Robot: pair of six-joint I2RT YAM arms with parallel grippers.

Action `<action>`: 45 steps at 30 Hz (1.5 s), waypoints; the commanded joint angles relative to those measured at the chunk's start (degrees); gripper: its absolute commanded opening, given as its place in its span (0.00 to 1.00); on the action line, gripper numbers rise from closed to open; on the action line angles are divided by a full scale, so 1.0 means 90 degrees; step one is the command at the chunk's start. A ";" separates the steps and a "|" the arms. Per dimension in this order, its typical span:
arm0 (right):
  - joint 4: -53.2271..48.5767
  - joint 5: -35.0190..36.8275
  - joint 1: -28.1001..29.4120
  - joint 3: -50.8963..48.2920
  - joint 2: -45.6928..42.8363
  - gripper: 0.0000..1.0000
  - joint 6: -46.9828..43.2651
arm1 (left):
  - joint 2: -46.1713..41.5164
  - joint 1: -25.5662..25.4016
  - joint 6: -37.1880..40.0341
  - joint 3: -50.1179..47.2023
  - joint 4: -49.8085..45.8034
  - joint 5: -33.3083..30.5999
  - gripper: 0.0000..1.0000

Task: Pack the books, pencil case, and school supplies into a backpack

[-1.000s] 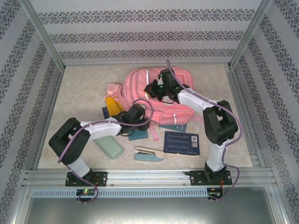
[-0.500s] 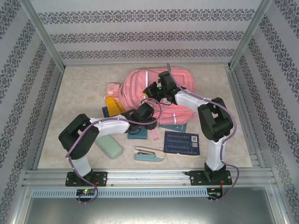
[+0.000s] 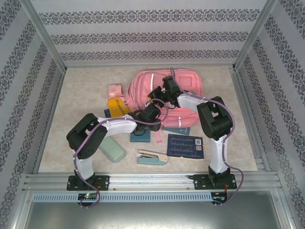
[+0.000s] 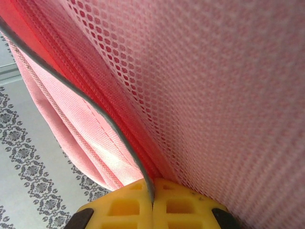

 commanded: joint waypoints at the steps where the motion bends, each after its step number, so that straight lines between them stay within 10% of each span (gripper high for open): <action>1: -0.0178 0.0037 -0.0131 -0.0141 0.0332 0.00 0.0251 | 0.0111 -0.0076 0.0021 0.0161 -0.0175 0.0245 0.51; 9: -0.0111 0.0038 -0.0137 -0.0182 0.0335 0.00 0.0233 | 0.0254 -0.0118 0.0233 0.0301 -0.0650 0.0220 0.51; 26: -0.0003 -0.0093 -0.0118 -0.0243 0.0289 0.00 0.0002 | 0.0424 -0.0225 0.0641 0.0823 -0.1525 -0.0240 0.00; 45: -0.0150 -0.0038 -0.0128 -0.0243 0.0208 0.00 -0.0294 | 0.0768 -0.0203 0.0583 0.0683 -0.1439 0.0020 0.10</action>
